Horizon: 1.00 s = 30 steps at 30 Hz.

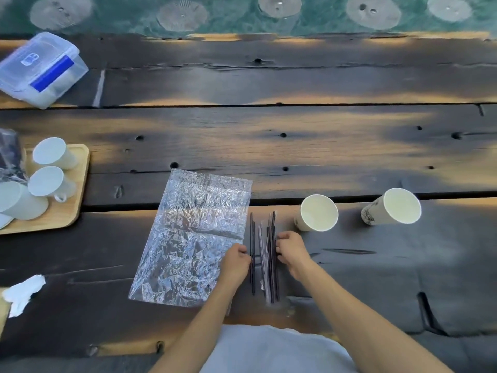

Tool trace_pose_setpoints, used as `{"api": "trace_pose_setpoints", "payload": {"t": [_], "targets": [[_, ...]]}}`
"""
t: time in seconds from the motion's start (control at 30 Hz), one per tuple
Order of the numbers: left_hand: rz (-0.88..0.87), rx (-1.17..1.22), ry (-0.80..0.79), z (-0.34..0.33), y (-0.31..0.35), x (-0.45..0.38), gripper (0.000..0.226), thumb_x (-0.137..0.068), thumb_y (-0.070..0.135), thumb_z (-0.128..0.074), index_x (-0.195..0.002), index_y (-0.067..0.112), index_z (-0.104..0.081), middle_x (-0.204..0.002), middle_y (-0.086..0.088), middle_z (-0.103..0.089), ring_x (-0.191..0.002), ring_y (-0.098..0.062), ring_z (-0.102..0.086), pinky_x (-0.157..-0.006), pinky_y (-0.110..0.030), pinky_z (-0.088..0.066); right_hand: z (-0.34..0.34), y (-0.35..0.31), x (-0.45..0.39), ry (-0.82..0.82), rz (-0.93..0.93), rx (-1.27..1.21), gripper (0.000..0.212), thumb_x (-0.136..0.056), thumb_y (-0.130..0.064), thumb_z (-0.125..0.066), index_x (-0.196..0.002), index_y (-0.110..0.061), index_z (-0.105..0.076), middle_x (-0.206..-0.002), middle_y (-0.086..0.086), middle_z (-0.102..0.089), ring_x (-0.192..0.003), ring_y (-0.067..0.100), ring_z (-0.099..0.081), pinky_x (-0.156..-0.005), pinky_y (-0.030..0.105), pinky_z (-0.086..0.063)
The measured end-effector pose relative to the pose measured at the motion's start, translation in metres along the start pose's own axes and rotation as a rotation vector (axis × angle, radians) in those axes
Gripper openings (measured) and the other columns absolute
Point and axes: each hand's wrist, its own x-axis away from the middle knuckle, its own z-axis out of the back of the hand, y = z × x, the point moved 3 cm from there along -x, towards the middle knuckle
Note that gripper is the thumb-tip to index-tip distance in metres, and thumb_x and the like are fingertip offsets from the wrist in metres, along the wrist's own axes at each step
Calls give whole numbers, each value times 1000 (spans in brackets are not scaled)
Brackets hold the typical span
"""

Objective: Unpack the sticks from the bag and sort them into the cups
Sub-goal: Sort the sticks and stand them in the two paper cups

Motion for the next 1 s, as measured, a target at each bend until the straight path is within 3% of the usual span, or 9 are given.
{"api": "trace_pose_setpoints", "payload": {"t": [0.1,0.27,0.4,0.5,0.67,0.8,0.9,1.0], "targets": [[-47,-153,96,1,2,-7,14,-95,16,-55,-107,11,-59,-94,-3,-64,-83,-21,-62,-75,-37,-53,13,8,1,103,81,136,27,-94,-6,-41,-114,-14,-57,-116,13,-62,-103,30,-58,-84,37,-45],[-148,-362,200,-3,14,-5,13,-94,24,-60,-91,12,-55,-85,-4,-61,-72,-19,-58,-57,-31,-44,22,22,0,160,132,395,26,-96,-4,-41,-116,-6,-57,-120,17,-60,-96,26,-52,-80,30,-40],[-132,-470,204,-10,20,0,23,-90,29,-67,-97,12,-53,-87,-4,-61,-78,-22,-62,-59,-32,-44,23,25,3,183,185,570,21,-94,-2,-43,-111,-4,-53,-113,18,-60,-94,30,-56,-77,36,-46],[-101,-490,206,-14,22,1,19,-91,22,-67,-98,10,-55,-86,-5,-61,-77,-23,-63,-61,-34,-50,23,27,7,218,240,689,11,-94,-8,-49,-105,-7,-51,-108,17,-61,-96,36,-59,-77,41,-49],[-42,-471,173,-11,21,-4,10,-89,11,-62,-87,8,-53,-80,-4,-54,-70,-22,-56,-54,-34,-43,23,28,8,240,342,876,10,-93,-7,-55,-102,-8,-50,-103,18,-66,-93,39,-64,-72,47,-53],[-71,-441,128,-6,13,-9,19,-90,13,-54,-74,12,-45,-76,-5,-52,-63,-19,-50,-53,-34,-43,27,26,4,192,312,796,5,-91,-9,-52,-95,-7,-49,-96,19,-64,-88,39,-61,-67,44,-49],[-119,-279,71,-3,18,-7,12,-94,13,-48,-84,8,-43,-73,-4,-46,-60,-16,-42,-50,-32,-33,29,23,6,134,272,662,8,-90,-13,-51,-84,-10,-48,-82,11,-59,-77,31,-54,-64,38,-42],[-172,-124,-23,-4,21,1,7,-97,16,-41,-92,12,-39,-77,-8,-53,-65,-19,-47,-58,-35,-37,21,21,14,29,242,492,18,-93,-15,-50,-75,-15,-47,-73,8,-57,-68,25,-54,-60,39,-47]]}}
